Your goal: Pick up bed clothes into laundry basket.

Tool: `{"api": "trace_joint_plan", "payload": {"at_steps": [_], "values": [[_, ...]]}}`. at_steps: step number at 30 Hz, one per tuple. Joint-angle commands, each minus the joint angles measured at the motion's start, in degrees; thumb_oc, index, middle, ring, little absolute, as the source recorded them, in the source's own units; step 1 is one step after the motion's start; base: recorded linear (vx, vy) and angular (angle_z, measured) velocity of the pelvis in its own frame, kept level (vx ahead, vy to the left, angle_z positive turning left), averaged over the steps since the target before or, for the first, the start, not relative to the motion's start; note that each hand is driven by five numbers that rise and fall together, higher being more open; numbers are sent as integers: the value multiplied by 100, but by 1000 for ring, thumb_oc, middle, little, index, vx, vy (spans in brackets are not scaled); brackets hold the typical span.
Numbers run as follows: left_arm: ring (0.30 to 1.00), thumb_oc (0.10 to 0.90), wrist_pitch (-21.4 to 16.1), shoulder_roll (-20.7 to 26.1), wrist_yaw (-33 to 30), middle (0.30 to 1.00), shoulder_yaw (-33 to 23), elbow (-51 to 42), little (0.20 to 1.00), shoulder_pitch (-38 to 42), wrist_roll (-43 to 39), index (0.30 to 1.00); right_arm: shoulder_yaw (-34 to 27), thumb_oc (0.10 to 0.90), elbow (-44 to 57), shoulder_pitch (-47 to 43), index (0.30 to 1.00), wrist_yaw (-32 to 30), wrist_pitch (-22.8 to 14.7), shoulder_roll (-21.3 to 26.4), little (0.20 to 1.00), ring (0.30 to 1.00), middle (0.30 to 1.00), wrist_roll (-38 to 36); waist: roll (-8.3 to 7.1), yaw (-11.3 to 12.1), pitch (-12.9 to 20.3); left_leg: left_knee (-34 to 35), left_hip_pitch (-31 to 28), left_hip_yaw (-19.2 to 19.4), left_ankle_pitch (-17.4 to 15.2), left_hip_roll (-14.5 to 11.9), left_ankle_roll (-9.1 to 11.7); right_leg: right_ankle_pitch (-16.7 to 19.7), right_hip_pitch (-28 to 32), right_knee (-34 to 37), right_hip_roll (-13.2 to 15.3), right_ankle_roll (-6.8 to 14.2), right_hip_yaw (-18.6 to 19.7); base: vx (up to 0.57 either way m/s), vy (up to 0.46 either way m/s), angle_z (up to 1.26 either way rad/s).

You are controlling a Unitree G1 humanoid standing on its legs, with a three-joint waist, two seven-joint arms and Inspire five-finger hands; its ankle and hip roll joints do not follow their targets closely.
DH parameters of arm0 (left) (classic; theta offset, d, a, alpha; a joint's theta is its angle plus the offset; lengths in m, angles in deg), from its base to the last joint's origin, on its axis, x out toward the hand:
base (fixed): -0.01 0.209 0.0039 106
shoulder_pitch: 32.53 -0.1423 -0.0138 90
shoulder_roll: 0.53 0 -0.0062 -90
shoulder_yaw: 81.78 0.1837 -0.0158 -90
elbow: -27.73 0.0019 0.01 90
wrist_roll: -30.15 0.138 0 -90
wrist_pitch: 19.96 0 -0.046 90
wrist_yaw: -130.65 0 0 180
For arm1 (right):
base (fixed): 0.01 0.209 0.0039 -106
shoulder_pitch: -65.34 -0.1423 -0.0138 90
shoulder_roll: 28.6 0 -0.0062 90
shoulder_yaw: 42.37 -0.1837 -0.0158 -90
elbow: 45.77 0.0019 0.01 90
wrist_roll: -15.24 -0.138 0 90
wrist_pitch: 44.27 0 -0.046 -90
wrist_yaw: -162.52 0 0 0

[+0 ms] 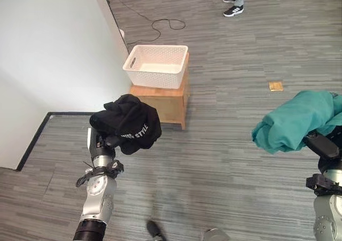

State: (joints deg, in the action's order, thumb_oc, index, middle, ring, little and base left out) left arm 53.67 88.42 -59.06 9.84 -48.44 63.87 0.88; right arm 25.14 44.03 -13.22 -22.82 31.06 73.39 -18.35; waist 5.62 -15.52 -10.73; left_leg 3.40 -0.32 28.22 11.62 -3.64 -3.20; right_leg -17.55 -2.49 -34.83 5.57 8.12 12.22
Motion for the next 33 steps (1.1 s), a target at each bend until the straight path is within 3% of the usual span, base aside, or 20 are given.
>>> {"api": "trace_joint_plan", "payload": {"at_steps": [1,3,4,7,9,12,14,16,19,20,21,22,26,27,28,29,32,33], "values": [[300,400,-704,591,-4,300,-590,-835,300,585,56,300,-297,400,719,-491,300,161,-450,413,300,300,300,271,-274,40,252,-279,-163,-184,-897,-74,603,2950,-46,593,969,-248,453,343,122,37],[300,400,-670,709,-6,300,-554,-888,300,661,151,300,-332,400,652,-459,300,151,-431,384,300,300,300,345,-270,-80,141,-192,-333,-274,-1057,-26,533,2784,-441,183,647,-215,556,267,22,10],[300,400,-662,708,-11,300,-555,-898,300,661,156,300,-334,400,651,-462,300,153,-431,383,300,300,300,346,-274,-79,142,-190,-330,-275,-1063,-25,536,2758,-465,137,641,-220,560,203,7,30],[300,400,-693,892,-14,300,-703,-1101,300,718,234,300,-481,400,578,-450,300,82,-494,381,300,300,300,424,-295,-251,19,6,-680,-182,-1356,104,530,2077,-1320,536,493,-51,-103,342,18,42],[300,400,-708,961,-31,300,-866,-1244,300,630,248,300,-535,400,502,-478,300,56,-534,382,300,300,300,384,-323,-392,35,41,-846,-131,-1549,112,575,1673,-1580,1126,174,60,-399,327,-76,4],[300,400,-702,1000,-93,300,-947,-1157,300,664,269,300,-620,400,454,-549,300,-13,-670,358,300,300,300,211,-407,-513,125,145,-1230,-158,-1819,275,595,1770,-1815,2057,-229,87,-1114,310,-126,-2],[300,400,-712,977,-147,300,-986,-1113,300,685,347,300,-701,400,532,-537,300,5,-735,336,300,300,300,134,-402,-566,166,94,-1338,-200,-1932,318,599,1856,-1733,2316,-225,36,-1509,251,-174,22],[300,400,-650,891,-4,300,-980,-1087,300,651,303,300,-842,400,541,-387,300,106,-645,328,300,300,300,-37,-465,-662,212,-717,-1231,-300,-1862,180,761,1699,-1262,2459,-349,-149,-1182,239,-269,36],[300,400,-704,710,112,300,-996,-1129,300,529,70,300,-1169,400,442,-385,300,94,-783,538,300,300,300,-252,-658,-478,127,-2605,-643,-298,-1018,-463,1320,1566,-620,2758,-510,-496,-903,217,-274,-8],[300,400,-703,715,122,300,-993,-1133,300,527,60,300,-1179,400,433,-379,300,111,-788,538,300,300,300,-273,-671,-468,130,-2669,-588,-304,-993,-486,1331,1637,-620,2813,-518,-523,-903,203,-299,-50],[300,400,-701,690,196,300,-966,-1145,300,480,-35,300,-1420,400,343,-283,300,41,-846,642,300,300,300,-346,-859,-286,58,-3567,-151,-668,-761,-604,1487,1534,-243,3008,-524,-745,-684,192,-215,-38],[300,400,-700,703,149,300,-952,-1261,300,446,26,300,-1443,400,318,-303,300,-32,-828,696,300,300,300,-337,-930,-244,31,-3654,31,-821,-860,-543,1432,1494,-93,3079,-503,-788,-581,310,-186,-4],[300,400,-672,698,112,300,-1051,-1185,300,364,-4,300,-1508,400,357,-255,300,-35,-791,788,300,300,300,-304,-948,-222,49,-3049,239,-914,-962,-692,1252,1468,67,3193,-399,-737,-325,208,64,-26],[300,400,-652,706,80,300,-1125,-1148,300,268,-14,300,-1608,400,346,-211,300,-64,-804,907,300,300,300,-258,-924,-225,111,-2196,155,-921,-1042,-793,1125,1416,66,3209,-325,-618,-255,153,111,-22],[300,400,-652,705,80,300,-1125,-1149,300,267,-13,300,-1607,400,345,-211,300,-64,-804,909,300,300,300,-259,-931,-218,121,-2158,143,-906,-1016,-778,1123,1424,58,3213,-316,-617,-244,345,269,-30],[300,400,-653,731,22,300,-1146,-1137,300,217,1,300,-1628,400,335,-220,300,-112,-840,1010,300,300,300,-241,-872,-182,152,-1062,177,-1126,-1009,-797,1093,1314,119,3294,-243,-502,-142,281,214,-29],[300,400,-684,756,-27,300,-1194,-1095,300,206,12,300,-1608,400,299,-269,300,-139,-877,1076,300,300,300,-255,-839,-135,189,-409,215,-1404,-670,-829,1136,1310,158,3399,-193,-470,-15,236,144,-44],[300,400,-705,806,-71,300,-1225,-1098,300,207,50,300,-1576,400,250,-332,300,-187,-886,1130,300,300,300,-248,-817,-104,216,-72,316,-1625,-420,-911,1239,1271,235,3487,-143,-427,100,204,92,-63]]}}
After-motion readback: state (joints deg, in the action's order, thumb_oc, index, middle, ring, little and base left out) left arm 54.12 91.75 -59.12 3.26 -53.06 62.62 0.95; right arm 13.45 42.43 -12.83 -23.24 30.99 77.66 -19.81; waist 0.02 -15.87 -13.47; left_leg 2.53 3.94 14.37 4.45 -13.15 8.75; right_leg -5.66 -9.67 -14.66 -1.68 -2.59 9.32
